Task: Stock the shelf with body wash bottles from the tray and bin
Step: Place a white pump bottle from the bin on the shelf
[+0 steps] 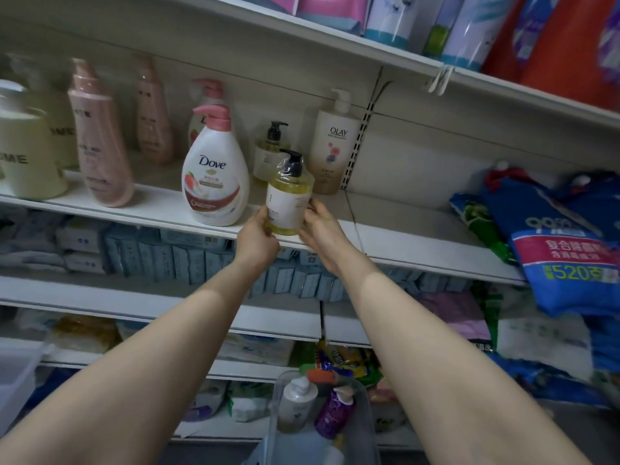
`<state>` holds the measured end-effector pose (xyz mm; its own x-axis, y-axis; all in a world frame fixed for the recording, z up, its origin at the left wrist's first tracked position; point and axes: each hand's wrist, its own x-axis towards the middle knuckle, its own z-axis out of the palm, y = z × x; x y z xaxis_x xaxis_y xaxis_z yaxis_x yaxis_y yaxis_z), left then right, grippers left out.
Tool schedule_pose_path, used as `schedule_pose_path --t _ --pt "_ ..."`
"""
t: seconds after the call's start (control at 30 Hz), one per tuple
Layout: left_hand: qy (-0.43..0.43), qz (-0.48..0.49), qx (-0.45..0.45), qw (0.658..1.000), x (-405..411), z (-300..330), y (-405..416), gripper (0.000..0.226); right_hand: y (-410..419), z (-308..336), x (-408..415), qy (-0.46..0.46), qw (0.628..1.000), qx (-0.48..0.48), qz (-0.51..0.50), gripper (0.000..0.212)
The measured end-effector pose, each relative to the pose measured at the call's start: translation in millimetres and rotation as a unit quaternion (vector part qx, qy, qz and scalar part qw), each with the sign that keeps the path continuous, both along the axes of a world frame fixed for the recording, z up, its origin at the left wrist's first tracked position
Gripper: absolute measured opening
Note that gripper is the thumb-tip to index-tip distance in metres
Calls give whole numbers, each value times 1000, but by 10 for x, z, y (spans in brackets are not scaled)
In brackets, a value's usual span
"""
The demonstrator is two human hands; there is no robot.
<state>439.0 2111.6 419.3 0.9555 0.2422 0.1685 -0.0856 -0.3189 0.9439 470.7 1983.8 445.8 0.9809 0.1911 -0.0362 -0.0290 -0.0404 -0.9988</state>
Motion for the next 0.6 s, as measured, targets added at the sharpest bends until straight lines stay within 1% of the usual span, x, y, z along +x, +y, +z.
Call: schedule_pose_path --t 0.1,0.17,0.27,0.33,0.37,0.5,0.6 --pt "6 -15 1 1000 -8 5 9 68 6 0 -37 1 1000 4 -4 48" --pt "-7 -16 2 1000 -26 -29 6 65 -2 -12 -66 1 1000 8 -4 47" --pt "-71 29 6 997 -77 -164 -56 54 -48 -53 -166 -2 1000 20 -13 47" --pt "-90 59 -16 994 -159 -257 -151 44 -122 -97 -246 -6 999 36 -40 48" --pt "-93 58 -23 994 -200 -304 -206 40 -170 -116 -295 -8 998 43 -55 46" --pt "-78 8 -17 997 -284 -554 -442 35 -403 -265 -527 -18 994 49 -98 36" --pt "-42 -30 -13 999 -388 -770 -640 33 -636 -485 -742 -13 994 17 -110 32"
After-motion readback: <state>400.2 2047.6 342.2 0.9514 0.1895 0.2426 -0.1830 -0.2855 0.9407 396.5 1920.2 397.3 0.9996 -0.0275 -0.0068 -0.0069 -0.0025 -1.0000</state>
